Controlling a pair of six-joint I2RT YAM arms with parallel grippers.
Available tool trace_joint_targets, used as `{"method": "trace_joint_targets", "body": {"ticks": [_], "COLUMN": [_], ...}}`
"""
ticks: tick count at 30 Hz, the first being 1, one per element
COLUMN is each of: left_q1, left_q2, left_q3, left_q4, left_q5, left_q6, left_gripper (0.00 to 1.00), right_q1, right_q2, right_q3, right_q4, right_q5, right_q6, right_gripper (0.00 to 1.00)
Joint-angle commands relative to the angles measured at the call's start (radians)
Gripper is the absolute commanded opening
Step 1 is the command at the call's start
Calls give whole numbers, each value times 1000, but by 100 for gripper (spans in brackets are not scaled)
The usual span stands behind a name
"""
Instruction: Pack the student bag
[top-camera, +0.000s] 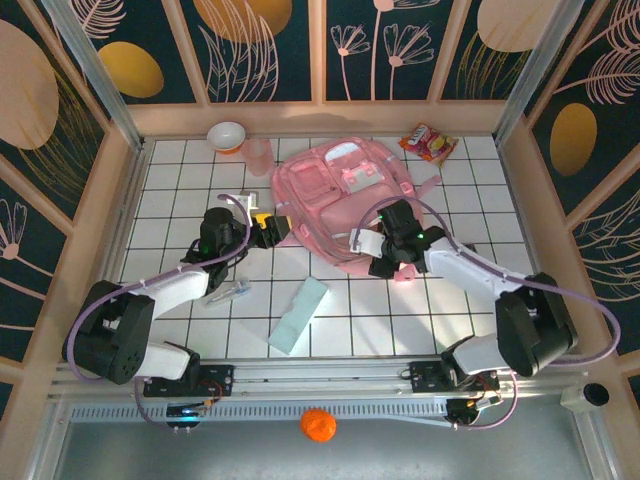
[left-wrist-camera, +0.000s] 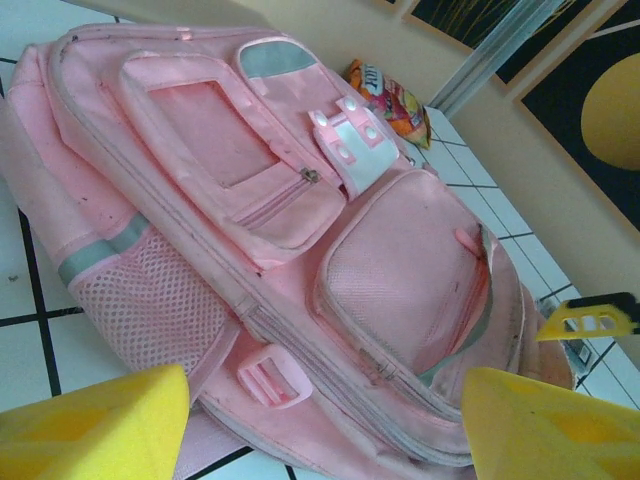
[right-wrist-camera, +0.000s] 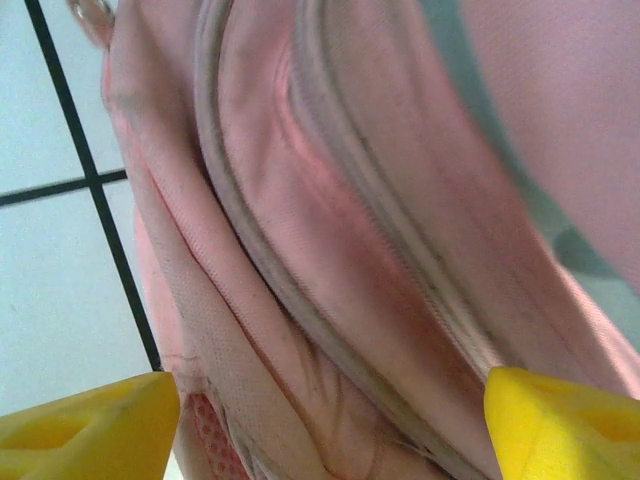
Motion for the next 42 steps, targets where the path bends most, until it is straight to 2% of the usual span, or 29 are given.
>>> {"method": "trace_joint_targets", "body": {"ticks": [1, 5, 8, 10, 13, 15, 19, 21, 28, 31, 35, 39, 42], "left_q1": [4, 4, 4, 4, 4, 4, 4, 3, 3, 2, -8, -56, -89], "left_q2": [-10, 20, 44, 56, 61, 56, 42, 37, 31, 36, 59, 121, 173], "left_q3": [-16, -4, 10, 14, 23, 24, 25, 27, 18, 7, -36, -38, -37], "left_q4": [57, 54, 63, 78, 76, 63, 32, 23, 57, 88, 189, 269, 340], "left_q5": [0, 17, 46, 60, 68, 60, 59, 67, 135, 160, 166, 163, 109], "left_q6": [-22, -17, -18, -28, -37, -36, -12, -12, 13, 36, 48, 63, 18], "left_gripper": [71, 71, 71, 71, 70, 70, 68, 68, 67, 66, 64, 63, 64], "right_q1": [-1, -13, -20, -25, -28, -27, -27, -28, -110, -123, -127, -125, -118], "right_q2": [35, 25, 40, 71, 97, 91, 34, -6, -120, -125, -124, -140, -150], "right_q3": [38, 17, -28, -63, -75, -76, 10, 91, 364, 436, 487, 501, 495], "right_q4": [-78, -74, 32, 167, 237, 257, 185, 89, -56, -90, -116, -112, -97], "right_q5": [38, 20, 80, 148, 161, 171, 154, 114, -71, -83, -94, -141, -147], "right_q6": [-97, -119, -137, -145, -167, -176, -143, -116, -39, -49, -39, -11, 6], "right_gripper": [79, 79, 79, 76, 67, 56, 13, 0, 0, 0, 0, 0, 0]}}
